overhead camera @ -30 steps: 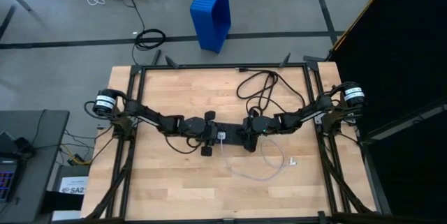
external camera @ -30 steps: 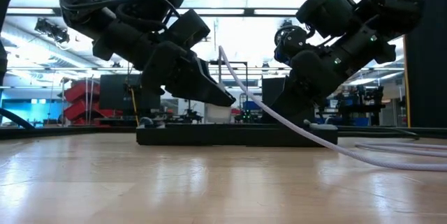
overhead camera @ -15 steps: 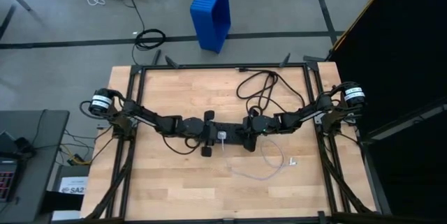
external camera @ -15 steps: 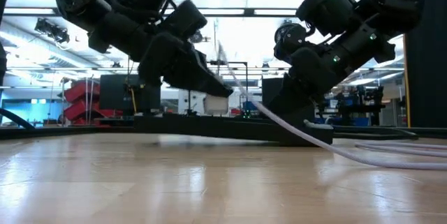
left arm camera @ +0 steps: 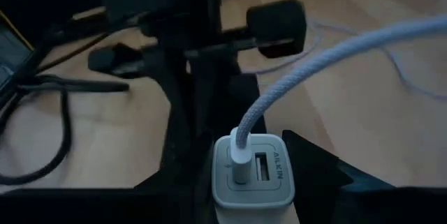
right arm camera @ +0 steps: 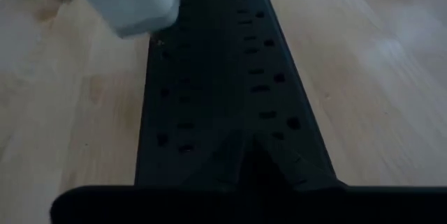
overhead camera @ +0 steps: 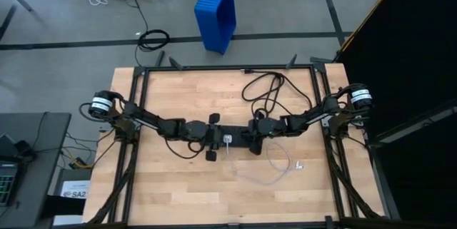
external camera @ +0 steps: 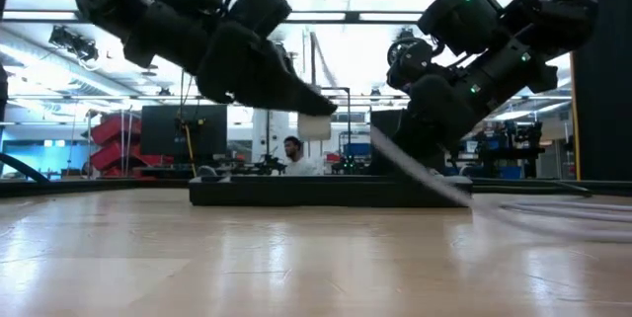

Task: Insert USB
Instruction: Remove the USB cable from the white charger adapter

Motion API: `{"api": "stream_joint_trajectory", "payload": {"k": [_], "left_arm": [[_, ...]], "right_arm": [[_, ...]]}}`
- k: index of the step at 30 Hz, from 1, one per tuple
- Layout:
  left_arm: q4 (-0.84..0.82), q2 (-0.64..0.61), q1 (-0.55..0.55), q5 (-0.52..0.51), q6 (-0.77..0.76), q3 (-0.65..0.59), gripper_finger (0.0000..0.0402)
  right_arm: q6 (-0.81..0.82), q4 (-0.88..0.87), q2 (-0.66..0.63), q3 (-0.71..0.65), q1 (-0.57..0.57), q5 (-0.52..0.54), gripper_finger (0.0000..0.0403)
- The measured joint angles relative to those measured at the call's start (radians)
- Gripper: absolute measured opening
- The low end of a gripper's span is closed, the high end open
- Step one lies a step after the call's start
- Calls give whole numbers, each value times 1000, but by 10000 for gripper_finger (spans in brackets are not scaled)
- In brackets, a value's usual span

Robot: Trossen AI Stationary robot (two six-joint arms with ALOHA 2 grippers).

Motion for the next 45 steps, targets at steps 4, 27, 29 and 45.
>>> {"api": "stream_joint_trajectory", "payload": {"k": [4, 27, 29, 45], "left_arm": [[-17, -1, 0, -1, 0, 1, 123], [30, 1, -27, 0, 13, 0, 123], [32, 1, -27, 0, 13, 0, 123], [35, 1, -27, 0, 13, 0, 123]], "right_arm": [[-32, -5, -63, -5, 20, -20, 13], [-172, 344, -45, 13, 119, 114, 163], [-167, 344, -45, 30, 119, 113, 174], [-206, 275, -46, 81, 154, 114, 150]]}}
